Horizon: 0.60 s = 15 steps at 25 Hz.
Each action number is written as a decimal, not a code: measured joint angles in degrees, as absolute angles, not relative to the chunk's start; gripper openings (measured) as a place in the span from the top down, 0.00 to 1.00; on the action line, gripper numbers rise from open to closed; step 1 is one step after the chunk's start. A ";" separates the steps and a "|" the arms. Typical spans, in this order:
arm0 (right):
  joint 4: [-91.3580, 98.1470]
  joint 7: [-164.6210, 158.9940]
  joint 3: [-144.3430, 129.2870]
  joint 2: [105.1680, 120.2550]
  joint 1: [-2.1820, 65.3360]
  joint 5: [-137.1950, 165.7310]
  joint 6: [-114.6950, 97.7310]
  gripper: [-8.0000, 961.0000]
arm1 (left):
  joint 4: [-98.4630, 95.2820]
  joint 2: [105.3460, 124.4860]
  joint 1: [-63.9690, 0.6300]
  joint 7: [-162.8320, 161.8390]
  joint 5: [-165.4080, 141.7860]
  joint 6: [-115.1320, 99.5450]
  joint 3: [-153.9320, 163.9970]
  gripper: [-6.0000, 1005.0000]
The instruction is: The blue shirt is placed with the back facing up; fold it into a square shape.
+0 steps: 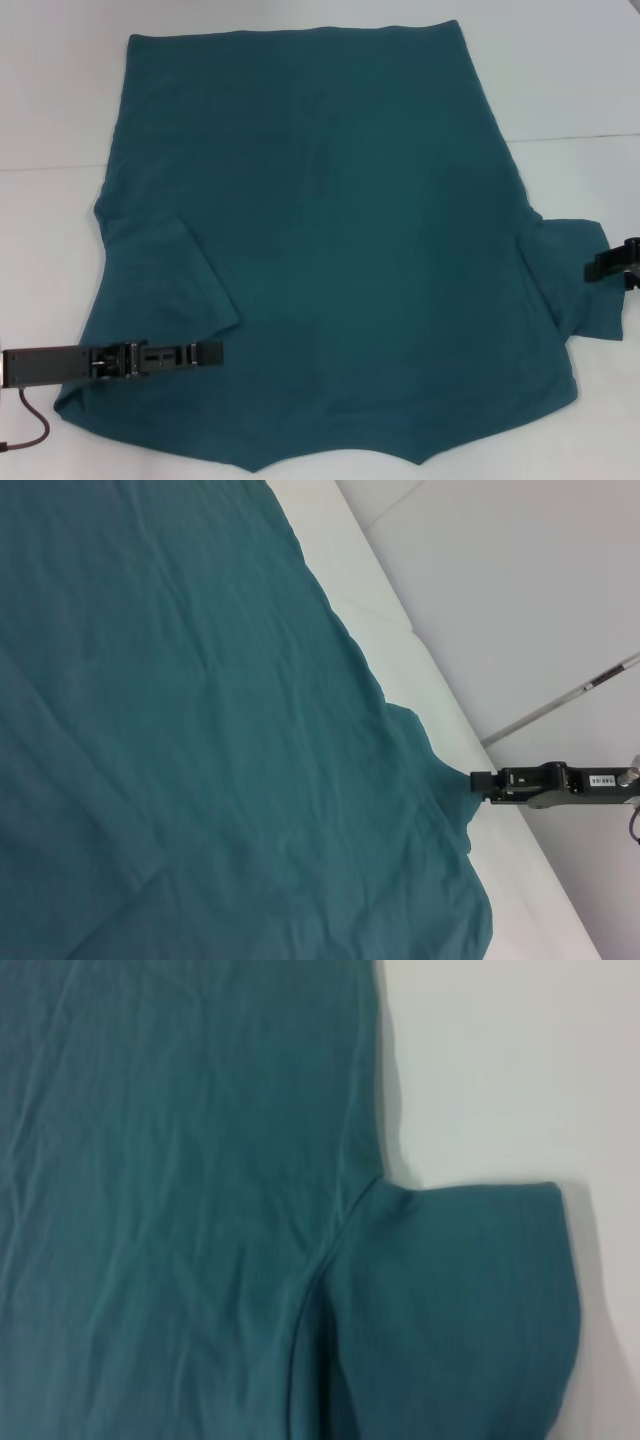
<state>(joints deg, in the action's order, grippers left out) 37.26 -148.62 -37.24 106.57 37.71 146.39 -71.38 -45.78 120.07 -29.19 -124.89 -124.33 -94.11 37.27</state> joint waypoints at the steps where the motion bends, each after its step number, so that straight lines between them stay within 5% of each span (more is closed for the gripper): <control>1: 37.26 -148.62 -37.28 106.49 37.71 146.39 -71.40 0.29 | -45.78 120.07 -29.18 -124.89 -124.30 -94.12 37.23 0.29; 15: 37.90 -148.25 -37.48 105.12 37.71 146.61 -72.97 0.91 | -45.79 120.05 -29.27 -124.90 -124.27 -94.32 37.18 0.29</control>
<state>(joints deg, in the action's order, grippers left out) 37.90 -148.25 -37.48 105.12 37.71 146.61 -72.97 -45.79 120.05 -29.27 -124.90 -124.27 -94.32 37.18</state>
